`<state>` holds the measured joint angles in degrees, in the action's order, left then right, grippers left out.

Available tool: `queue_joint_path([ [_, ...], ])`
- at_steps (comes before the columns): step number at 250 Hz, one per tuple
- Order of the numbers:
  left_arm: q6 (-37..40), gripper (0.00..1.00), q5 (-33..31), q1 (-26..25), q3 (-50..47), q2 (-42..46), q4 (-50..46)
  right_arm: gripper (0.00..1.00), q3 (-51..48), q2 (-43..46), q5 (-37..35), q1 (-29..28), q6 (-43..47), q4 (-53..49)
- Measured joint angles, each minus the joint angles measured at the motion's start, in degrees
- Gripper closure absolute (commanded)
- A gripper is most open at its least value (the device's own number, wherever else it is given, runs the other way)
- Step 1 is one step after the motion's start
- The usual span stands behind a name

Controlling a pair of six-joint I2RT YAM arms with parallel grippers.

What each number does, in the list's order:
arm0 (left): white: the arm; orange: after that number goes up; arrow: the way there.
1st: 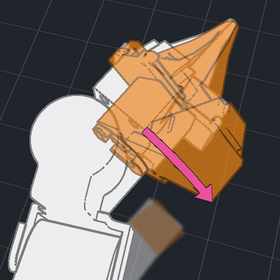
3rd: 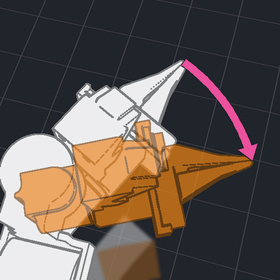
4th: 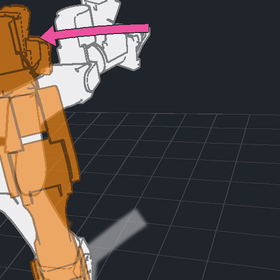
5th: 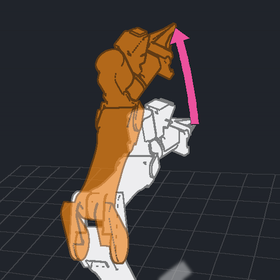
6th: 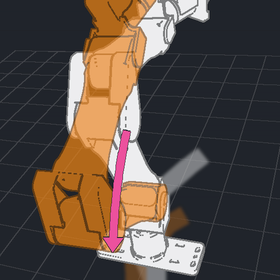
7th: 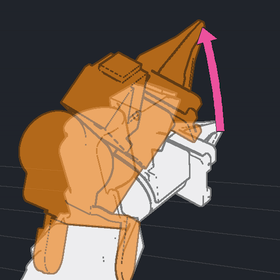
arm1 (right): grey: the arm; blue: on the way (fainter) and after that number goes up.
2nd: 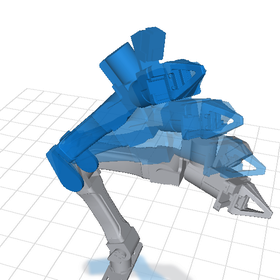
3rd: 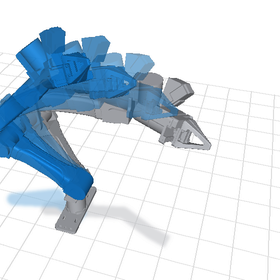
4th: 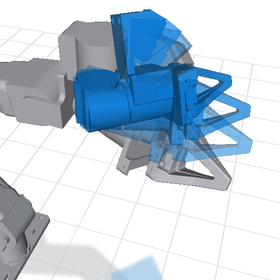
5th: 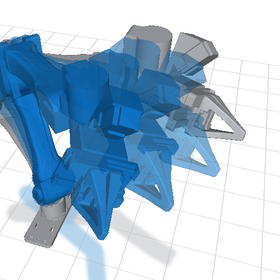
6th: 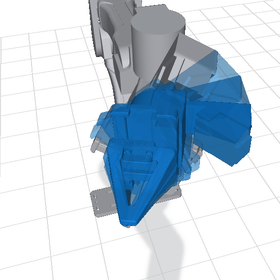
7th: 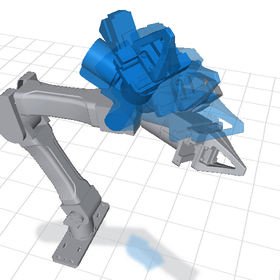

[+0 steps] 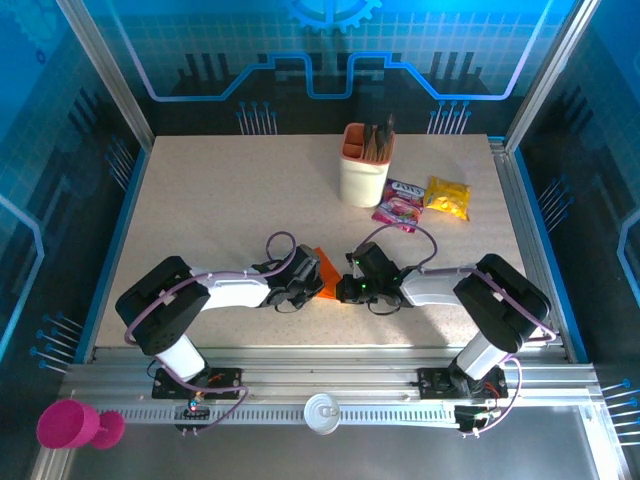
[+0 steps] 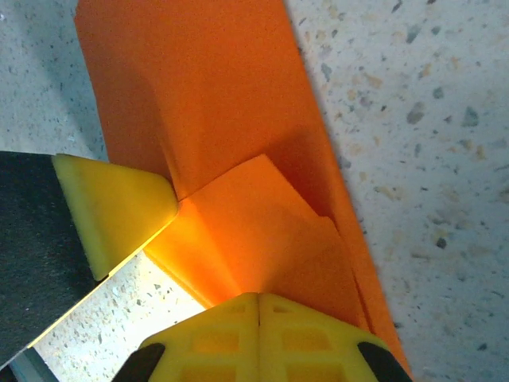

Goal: Fold a paper plane with a square sheet of paper (pick it up from the middle)

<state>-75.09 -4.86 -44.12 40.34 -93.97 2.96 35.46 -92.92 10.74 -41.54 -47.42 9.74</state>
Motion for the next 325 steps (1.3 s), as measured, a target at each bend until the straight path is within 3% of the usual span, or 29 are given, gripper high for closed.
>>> queue_joint_path([
  [121, 10.86, 1.00, -1.31, -1.49, 1.77, 8.96, -7.10, 1.00, -3.19, -0.28, 1.90, 1.09, -0.15, 6.88],
  [238, 11.06, 1.00, 1.25, -2.56, 0.74, 1.77, -1.55, 1.00, -3.41, -0.42, 3.02, 1.66, -0.15, 7.58],
  [252, 10.95, 1.00, 1.25, -2.56, -0.33, 1.14, -0.85, 0.94, -3.58, -0.31, 3.65, 2.19, -0.13, 7.65],
  [280, 10.54, 1.00, 1.31, -2.56, -1.62, 0.90, 2.03, 0.92, -3.65, 1.11, 4.50, 3.45, 0.37, 5.22],
  [325, 9.31, 1.00, 1.27, -2.56, -3.13, 0.92, 5.35, 1.00, -2.64, 6.47, 4.02, 3.93, 0.98, -1.38],
])
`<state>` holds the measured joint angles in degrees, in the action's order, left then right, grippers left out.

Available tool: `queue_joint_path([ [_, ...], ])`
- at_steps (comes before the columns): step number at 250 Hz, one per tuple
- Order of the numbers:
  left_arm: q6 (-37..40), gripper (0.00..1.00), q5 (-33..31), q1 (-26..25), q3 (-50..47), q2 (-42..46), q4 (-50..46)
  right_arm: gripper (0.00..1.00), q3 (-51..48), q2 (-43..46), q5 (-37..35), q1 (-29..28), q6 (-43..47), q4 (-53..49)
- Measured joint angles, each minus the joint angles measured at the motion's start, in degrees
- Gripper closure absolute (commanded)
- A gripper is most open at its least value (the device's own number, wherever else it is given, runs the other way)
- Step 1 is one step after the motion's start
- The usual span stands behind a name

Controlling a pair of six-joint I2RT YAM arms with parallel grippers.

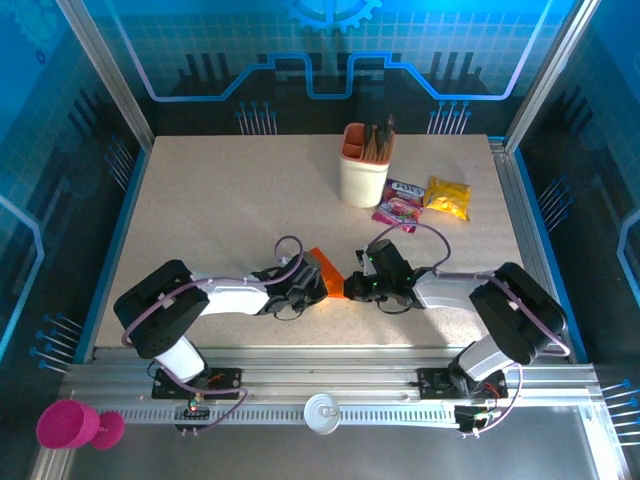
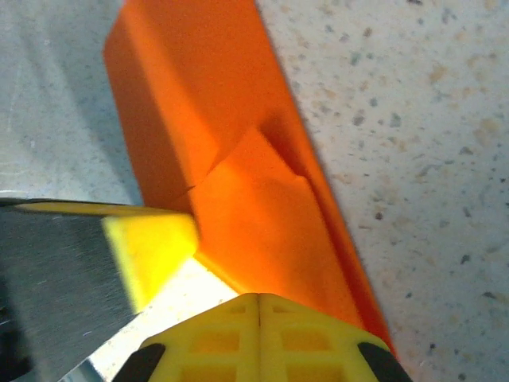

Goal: Fold a paper plane with a square sheet of paper (pick it up from the middle)

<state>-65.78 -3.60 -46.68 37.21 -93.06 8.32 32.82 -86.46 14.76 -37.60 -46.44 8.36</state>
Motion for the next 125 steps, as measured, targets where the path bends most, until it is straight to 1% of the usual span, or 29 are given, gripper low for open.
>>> queue_joint_path([
  [26, -0.28, 1.00, -0.02, 0.00, -0.17, 0.00, 0.48, 1.00, 1.73, 2.01, -1.22, -0.68, -0.07, -1.79],
  [58, -0.28, 1.00, -0.02, 0.00, -0.22, 0.00, 0.61, 1.00, 3.02, 2.12, -2.14, -1.44, -0.33, -1.97],
  [125, -0.26, 1.00, -0.02, 0.00, -0.22, 0.00, 0.59, 1.00, 4.04, -2.97, -3.13, -4.98, -2.08, -0.85],
])
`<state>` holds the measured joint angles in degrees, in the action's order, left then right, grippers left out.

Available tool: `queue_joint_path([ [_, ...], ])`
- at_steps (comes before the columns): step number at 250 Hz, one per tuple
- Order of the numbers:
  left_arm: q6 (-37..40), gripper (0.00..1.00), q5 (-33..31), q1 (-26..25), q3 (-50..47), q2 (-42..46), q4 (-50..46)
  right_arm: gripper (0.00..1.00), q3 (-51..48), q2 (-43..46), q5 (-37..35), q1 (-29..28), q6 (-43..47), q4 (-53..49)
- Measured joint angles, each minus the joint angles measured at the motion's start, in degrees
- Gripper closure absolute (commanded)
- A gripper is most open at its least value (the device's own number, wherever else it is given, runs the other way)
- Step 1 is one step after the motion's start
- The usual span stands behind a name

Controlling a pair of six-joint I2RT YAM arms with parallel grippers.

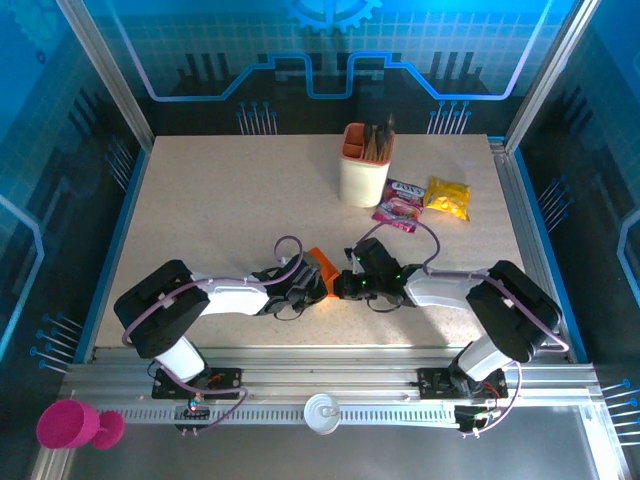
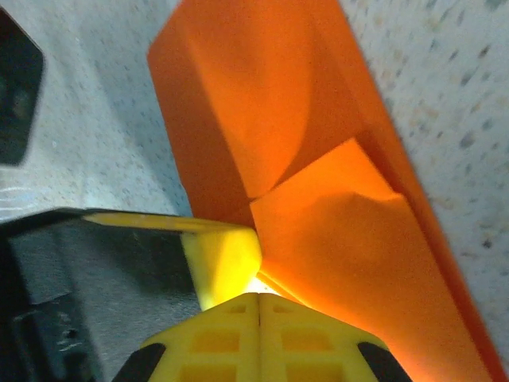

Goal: Fold a paper plane with a square sheet of paper (pick it up from the middle)

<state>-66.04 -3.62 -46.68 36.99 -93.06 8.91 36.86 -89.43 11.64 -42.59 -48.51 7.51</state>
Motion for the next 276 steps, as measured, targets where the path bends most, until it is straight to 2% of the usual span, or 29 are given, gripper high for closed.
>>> queue_joint_path([
  [68, -0.02, 1.00, 0.00, 0.00, -0.11, 0.07, 0.07, 1.00, -1.25, -3.21, -1.33, -1.22, -2.10, 2.29],
  [141, -1.79, 1.00, -0.20, -0.02, -0.81, 0.33, 0.72, 1.00, -4.63, -3.23, 1.95, 1.66, -5.07, 7.34],
  [276, -3.06, 1.00, -0.61, -0.44, -1.18, 0.63, 0.94, 1.00, -5.86, -0.13, 8.11, 15.85, -6.95, -0.37],
])
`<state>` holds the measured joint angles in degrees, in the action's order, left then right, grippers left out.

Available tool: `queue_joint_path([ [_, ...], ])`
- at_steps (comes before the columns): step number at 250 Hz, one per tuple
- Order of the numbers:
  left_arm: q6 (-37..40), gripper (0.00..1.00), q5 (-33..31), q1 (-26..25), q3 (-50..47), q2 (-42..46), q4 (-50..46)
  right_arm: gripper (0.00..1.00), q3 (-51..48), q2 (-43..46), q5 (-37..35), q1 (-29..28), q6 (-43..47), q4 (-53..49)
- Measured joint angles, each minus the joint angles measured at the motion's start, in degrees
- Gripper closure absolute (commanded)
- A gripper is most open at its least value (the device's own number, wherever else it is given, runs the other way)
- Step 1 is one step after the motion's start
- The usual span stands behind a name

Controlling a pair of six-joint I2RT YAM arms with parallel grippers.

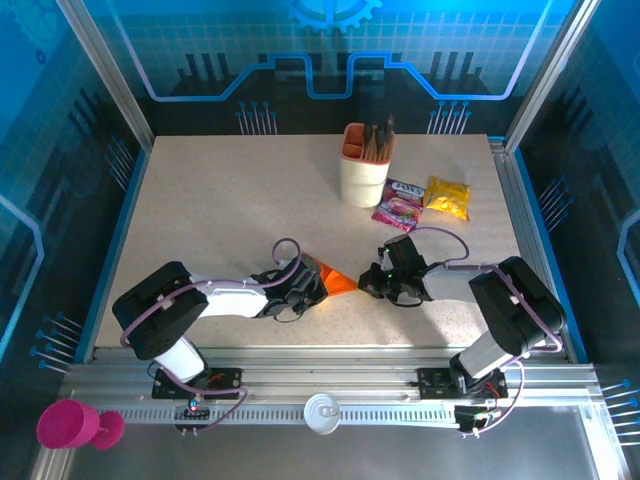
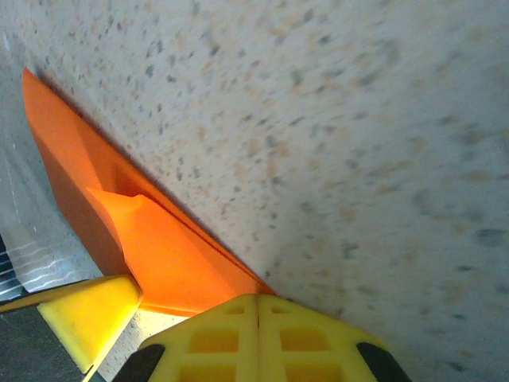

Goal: Fold a paper plane with a square sheet of paper (pick it up from the middle)

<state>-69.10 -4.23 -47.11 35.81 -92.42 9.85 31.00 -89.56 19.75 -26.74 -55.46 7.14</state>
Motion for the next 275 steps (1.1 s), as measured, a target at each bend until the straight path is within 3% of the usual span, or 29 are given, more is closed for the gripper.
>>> queue_joint_path([
  [35, 0.02, 1.00, -0.02, 0.00, -0.04, 0.00, 0.13, 1.00, -0.42, 1.22, 0.83, 3.34, 0.37, -1.90],
  [77, 0.59, 1.00, -0.46, 0.00, -0.07, 0.39, -0.63, 1.00, -1.97, 7.04, -4.00, 5.73, 1.46, -8.04],
  [135, 4.13, 1.00, -1.07, 0.02, 0.07, 0.94, -2.16, 1.00, -2.71, 11.98, -5.18, 3.61, 3.10, -8.98],
  [200, 6.78, 1.00, -1.14, 0.02, 0.83, 0.94, -3.87, 1.00, 1.97, 4.22, -4.04, -4.55, 3.15, -2.93],
  [275, 8.28, 1.00, -1.14, 0.09, 1.62, 1.14, -5.73, 1.00, 2.71, -2.40, -4.28, -5.31, 2.54, 2.47],
])
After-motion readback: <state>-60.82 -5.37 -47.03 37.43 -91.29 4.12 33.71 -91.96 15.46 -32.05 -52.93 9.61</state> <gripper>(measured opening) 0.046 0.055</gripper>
